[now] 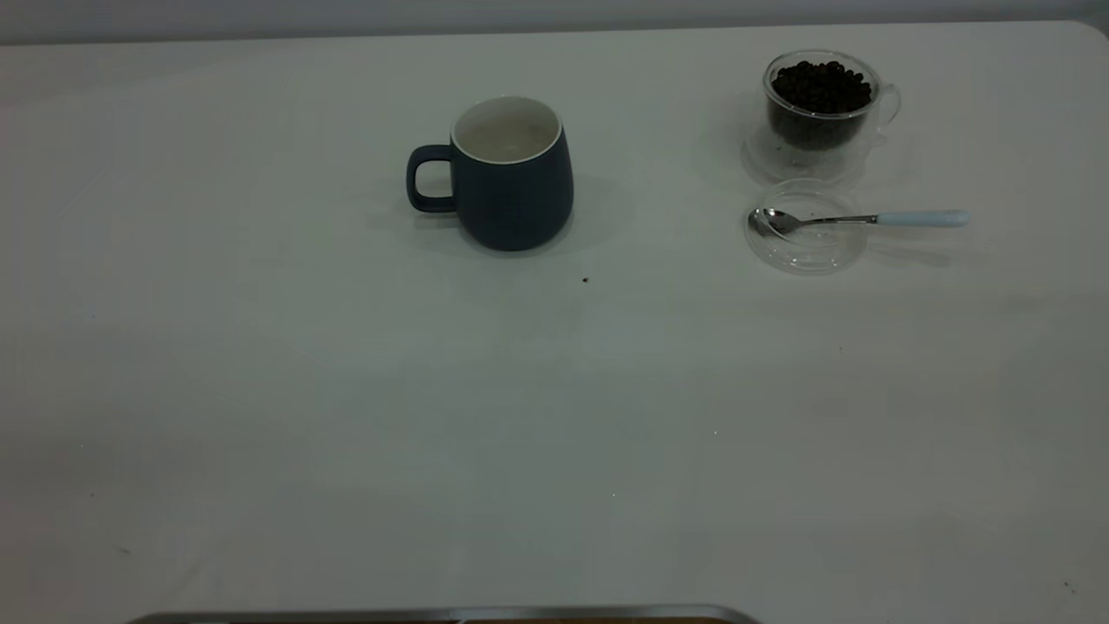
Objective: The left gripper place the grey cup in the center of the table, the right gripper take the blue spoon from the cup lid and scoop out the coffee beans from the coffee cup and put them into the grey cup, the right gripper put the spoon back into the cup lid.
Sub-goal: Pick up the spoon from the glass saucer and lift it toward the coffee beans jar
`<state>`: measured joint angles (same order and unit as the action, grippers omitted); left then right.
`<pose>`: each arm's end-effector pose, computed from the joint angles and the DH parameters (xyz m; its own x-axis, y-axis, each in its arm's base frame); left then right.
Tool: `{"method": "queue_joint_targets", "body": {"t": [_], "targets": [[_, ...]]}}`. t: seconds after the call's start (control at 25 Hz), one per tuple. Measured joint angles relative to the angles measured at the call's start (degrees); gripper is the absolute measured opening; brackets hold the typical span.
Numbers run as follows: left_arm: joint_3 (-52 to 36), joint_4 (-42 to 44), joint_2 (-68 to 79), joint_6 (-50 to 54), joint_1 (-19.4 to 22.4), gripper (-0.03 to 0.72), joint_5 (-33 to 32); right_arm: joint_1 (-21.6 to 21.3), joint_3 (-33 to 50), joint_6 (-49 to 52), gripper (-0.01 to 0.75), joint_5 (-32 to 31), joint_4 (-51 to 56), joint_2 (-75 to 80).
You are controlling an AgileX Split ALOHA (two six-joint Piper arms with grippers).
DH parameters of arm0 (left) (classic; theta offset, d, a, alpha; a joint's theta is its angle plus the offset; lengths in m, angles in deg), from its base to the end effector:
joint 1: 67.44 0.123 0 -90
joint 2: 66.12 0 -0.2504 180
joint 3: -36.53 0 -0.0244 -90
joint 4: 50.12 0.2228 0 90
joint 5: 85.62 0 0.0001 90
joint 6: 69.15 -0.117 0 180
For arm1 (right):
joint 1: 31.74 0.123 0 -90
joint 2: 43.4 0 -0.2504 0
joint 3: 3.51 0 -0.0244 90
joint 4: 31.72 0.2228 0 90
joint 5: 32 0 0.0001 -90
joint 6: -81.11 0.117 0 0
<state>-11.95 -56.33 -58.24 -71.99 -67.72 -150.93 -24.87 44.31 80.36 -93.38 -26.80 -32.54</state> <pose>0.0231 -0.0116 0.2401 -0.5227 0.0067 -0.8525 0.0908 0.9947 -0.0479 0.0315 0.0127 0.2485 -0.5010 -0.0321 -0.8649 -0.1700 0.9835 0.0620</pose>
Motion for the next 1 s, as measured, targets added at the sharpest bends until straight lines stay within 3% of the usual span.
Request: {"method": "queue_joint_targets", "body": {"t": [0.12,0.36,0.52,0.88,1.0], "targets": [[0.00,0.00,0.00,0.00,0.00,0.451,0.00,0.00,-2.02,-0.24,0.514,7.86,0.84,7.06],[0.00,0.00,0.00,0.00,0.00,0.451,-0.08,0.05,-3.29,-6.33,0.655,23.14,3.72,30.44],[0.00,0.00,0.00,0.00,0.00,0.451,-0.09,0.05,-6.96,-8.36,0.670,32.45,6.75,46.14],[0.00,0.00,0.00,0.00,0.00,0.451,-0.15,-0.01,-24.97,-13.44,0.654,36.93,8.38,78.79],[0.00,0.00,0.00,-0.05,0.00,0.451,-0.15,-2.29,-28.37,-16.15,0.643,36.14,11.57,88.05]]}}
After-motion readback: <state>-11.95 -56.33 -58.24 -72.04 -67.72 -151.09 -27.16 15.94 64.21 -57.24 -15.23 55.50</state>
